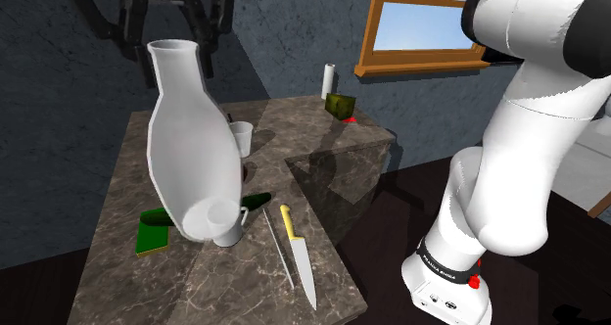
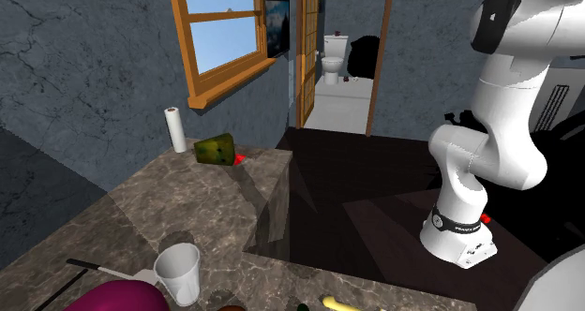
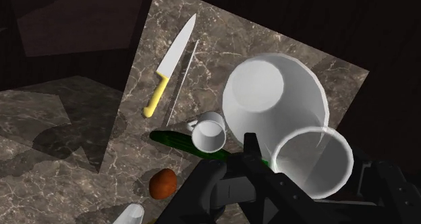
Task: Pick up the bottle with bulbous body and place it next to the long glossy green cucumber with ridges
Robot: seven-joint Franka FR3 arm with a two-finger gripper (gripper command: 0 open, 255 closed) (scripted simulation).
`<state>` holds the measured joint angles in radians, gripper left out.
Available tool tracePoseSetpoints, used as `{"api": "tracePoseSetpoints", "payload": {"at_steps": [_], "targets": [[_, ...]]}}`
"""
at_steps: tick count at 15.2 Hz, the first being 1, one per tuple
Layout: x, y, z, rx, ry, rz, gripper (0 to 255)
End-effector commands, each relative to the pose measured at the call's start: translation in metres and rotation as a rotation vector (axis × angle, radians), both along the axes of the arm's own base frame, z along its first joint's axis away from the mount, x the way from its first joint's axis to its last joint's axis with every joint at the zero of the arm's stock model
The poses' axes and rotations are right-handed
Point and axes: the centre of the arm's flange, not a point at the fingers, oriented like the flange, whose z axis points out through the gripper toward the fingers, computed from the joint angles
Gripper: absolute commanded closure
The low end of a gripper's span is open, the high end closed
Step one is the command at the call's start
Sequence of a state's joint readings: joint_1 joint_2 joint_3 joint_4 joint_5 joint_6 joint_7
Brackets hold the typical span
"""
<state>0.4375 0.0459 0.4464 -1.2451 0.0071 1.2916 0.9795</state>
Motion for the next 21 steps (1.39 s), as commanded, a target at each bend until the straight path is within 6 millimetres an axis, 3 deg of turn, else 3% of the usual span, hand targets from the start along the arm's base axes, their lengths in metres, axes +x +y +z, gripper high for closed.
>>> {"api": "tracePoseSetpoints", "payload": {"at_steps": [1, 21], "targets": [[0.000, 0.001, -0.010, 0.001, -0.001, 0.000, 255], [0.000, 0.001, -0.116, 0.001, -0.001, 0.000, 255]]}}
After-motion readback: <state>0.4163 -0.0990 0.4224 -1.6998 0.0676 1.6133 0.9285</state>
